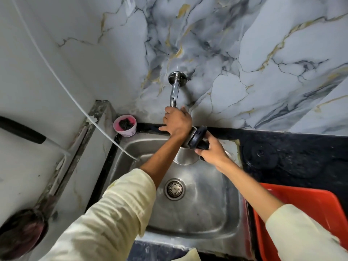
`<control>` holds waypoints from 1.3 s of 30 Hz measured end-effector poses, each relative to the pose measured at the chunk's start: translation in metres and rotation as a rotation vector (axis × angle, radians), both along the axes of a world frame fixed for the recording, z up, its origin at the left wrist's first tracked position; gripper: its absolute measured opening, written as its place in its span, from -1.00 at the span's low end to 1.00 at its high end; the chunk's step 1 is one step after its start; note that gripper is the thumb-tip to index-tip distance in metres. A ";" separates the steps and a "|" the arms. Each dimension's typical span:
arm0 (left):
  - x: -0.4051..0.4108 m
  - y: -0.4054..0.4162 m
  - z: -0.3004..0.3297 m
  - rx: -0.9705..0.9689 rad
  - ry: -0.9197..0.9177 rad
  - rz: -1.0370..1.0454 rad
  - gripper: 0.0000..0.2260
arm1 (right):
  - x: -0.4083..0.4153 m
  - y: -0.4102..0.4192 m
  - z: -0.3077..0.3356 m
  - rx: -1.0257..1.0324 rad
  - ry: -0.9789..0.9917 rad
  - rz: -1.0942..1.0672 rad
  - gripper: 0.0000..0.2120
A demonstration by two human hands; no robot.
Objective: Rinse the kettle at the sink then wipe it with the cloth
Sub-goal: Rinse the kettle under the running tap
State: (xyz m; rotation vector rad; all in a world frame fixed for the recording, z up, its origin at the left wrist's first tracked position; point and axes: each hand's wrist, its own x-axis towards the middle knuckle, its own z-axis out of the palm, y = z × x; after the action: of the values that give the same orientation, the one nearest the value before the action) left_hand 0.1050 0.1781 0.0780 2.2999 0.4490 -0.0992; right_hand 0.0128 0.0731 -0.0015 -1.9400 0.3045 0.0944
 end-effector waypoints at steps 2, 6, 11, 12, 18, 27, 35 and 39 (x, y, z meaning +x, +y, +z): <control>0.002 0.004 -0.005 0.081 -0.051 -0.021 -0.61 | 0.006 0.006 -0.001 0.021 -0.007 -0.005 -0.42; 0.015 0.044 -0.014 0.020 -0.082 -0.355 -0.64 | 0.011 0.010 -0.005 0.121 -0.010 -0.019 -0.45; 0.040 0.105 -0.011 0.120 -0.061 -0.871 -0.53 | 0.009 0.005 -0.009 0.232 0.026 -0.071 -0.42; 0.039 0.114 -0.015 0.293 -0.129 -0.951 -0.39 | 0.007 0.003 -0.011 0.248 0.037 -0.085 -0.44; 0.015 0.162 -0.037 0.884 -0.533 -1.197 -0.23 | -0.005 -0.001 -0.028 0.219 0.023 -0.107 -0.55; 0.012 0.166 -0.028 0.911 -0.582 -1.205 -0.29 | -0.010 0.017 -0.044 0.208 -0.022 -0.134 -0.56; 0.011 0.165 -0.026 0.888 -0.583 -1.200 -0.29 | -0.016 0.008 -0.047 0.229 0.048 -0.156 -0.47; 0.009 0.164 -0.025 0.878 -0.573 -1.196 -0.29 | -0.018 0.007 -0.046 0.241 0.071 -0.146 -0.38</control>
State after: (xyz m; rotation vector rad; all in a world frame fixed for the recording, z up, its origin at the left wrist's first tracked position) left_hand 0.1145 0.3421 0.0527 2.9102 -1.4582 0.2176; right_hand -0.0051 0.0800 -0.0479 -1.6733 0.4597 0.0997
